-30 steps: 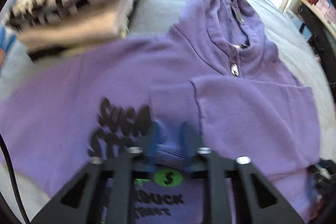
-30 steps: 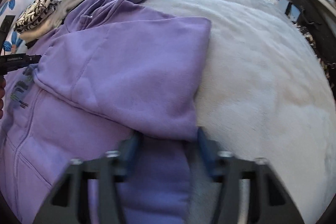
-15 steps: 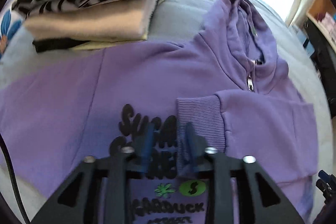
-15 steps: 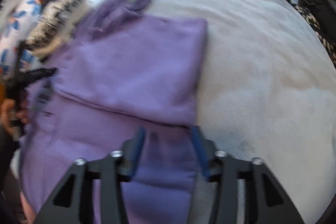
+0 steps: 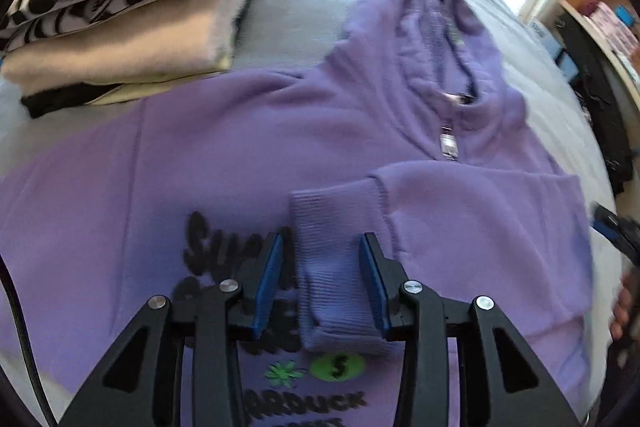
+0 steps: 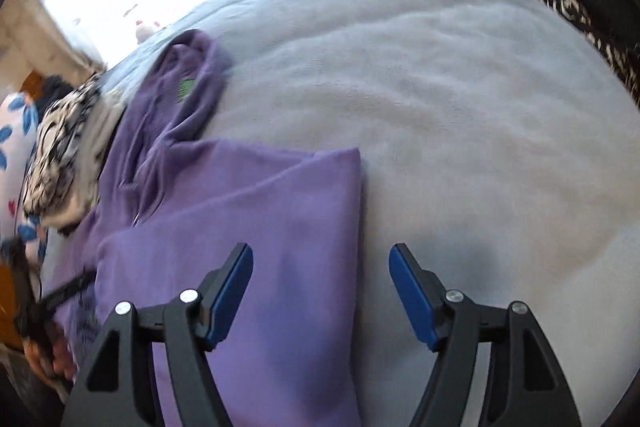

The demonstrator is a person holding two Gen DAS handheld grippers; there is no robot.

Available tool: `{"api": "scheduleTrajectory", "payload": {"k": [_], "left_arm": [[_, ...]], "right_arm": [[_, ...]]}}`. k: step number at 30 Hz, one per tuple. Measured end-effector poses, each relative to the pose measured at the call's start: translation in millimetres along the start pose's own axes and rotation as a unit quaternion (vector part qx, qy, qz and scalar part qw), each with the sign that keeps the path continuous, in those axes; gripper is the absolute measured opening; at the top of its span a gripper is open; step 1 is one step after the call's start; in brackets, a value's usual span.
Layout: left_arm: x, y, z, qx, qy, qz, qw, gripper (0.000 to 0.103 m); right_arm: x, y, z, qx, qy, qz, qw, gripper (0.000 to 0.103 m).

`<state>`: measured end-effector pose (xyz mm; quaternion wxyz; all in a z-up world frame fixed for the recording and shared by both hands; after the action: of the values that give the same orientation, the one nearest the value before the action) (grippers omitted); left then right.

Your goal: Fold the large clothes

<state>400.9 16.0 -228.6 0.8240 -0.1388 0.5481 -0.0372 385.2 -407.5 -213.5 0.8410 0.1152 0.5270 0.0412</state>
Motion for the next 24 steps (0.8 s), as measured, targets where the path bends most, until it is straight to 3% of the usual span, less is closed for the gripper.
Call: {"api": "scheduleTrajectory", "payload": {"k": [5, 7, 9, 12, 16, 18, 20, 21, 23, 24], "left_arm": [[5, -11, -4, 0.036, 0.005, 0.004, 0.9993, 0.037], [9, -11, -4, 0.034, 0.005, 0.006, 0.9994, 0.036], [10, -14, -2, 0.041, -0.003, -0.002, 0.9991, 0.009], [7, -24, 4, 0.051, -0.031, 0.018, 0.9981, 0.005], [2, -35, 14, 0.066, -0.085, 0.050, 0.9930, 0.005], [17, -32, 12, 0.067, -0.070, 0.069, 0.9929, 0.005], [23, -31, 9, 0.075, -0.072, 0.084, 0.9911, 0.009], [21, -32, 8, 0.080, -0.076, 0.090, 0.9898, 0.010], [11, -32, 8, 0.084, -0.081, 0.115, 0.9864, 0.027], [6, -31, 8, 0.084, -0.083, 0.118, 0.9860, 0.028]], "right_arm": [[30, 1, 3, 0.009, 0.022, 0.008, 1.000, 0.068], [38, 3, 2, 0.006, 0.022, 0.011, 1.000, 0.045], [38, 6, 0, 0.006, 0.011, 0.021, 1.000, 0.030], [28, 11, 1, -0.016, -0.015, 0.004, 1.000, 0.017], [9, 6, 4, -0.006, -0.073, -0.011, 0.997, 0.016], [29, -2, -4, 0.005, -0.037, -0.027, 0.999, 0.019], [31, -5, -7, 0.016, -0.032, -0.038, 0.999, 0.027], [27, -4, -6, 0.017, -0.029, -0.047, 0.998, 0.036], [14, -1, -5, 0.008, -0.024, -0.073, 0.997, 0.042], [7, 3, -5, -0.003, -0.028, -0.081, 0.996, 0.042]]}}
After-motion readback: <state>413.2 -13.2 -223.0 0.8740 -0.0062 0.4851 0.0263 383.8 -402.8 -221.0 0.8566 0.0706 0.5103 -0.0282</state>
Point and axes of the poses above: each gripper's, at about its wrist camera, not at the fingertips, and x roughly the way its jaws point, y to its left, z to its top, the point moved 7 cm from there along x, roughly the way its jaws point, and after that the axes turned 7 degrees about -x, right-handed, at the moved point
